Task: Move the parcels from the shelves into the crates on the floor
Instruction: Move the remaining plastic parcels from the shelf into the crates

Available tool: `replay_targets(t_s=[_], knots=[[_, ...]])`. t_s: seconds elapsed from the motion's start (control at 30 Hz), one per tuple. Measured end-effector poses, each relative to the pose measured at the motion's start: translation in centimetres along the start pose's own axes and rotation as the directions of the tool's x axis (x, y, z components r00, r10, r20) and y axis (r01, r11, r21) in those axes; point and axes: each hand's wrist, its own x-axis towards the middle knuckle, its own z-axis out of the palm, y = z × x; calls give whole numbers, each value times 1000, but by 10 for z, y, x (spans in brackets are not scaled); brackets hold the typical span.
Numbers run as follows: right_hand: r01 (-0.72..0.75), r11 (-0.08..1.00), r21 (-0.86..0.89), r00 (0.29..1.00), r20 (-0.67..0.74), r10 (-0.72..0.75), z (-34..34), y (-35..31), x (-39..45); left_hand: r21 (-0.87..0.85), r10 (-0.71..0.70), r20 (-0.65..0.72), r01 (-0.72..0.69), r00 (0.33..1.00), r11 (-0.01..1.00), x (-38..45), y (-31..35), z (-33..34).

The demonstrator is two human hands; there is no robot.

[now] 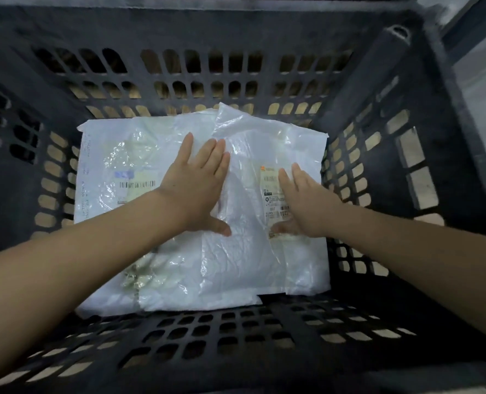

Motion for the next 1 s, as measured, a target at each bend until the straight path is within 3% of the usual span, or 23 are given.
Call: replay_targets(t_s=[0.2,0.5,0.73,1.0], knots=[[-22,973,-231,996,82,42,-5,-13,-5,38,59,40,-60,997,997,-23,22,9],[-154,970,-188,988,-3,156,15,-34,4,16,52,15,-52,999,999,-18,27,24],[-65,978,-197,996,45,75,10,-17,-10,-3,28,31,-28,999,1000,-23,26,21],[-31,999,23,991,134,27,-42,-39,-98,-4,-13,228,15,974,1000,-99,-18,-26]])
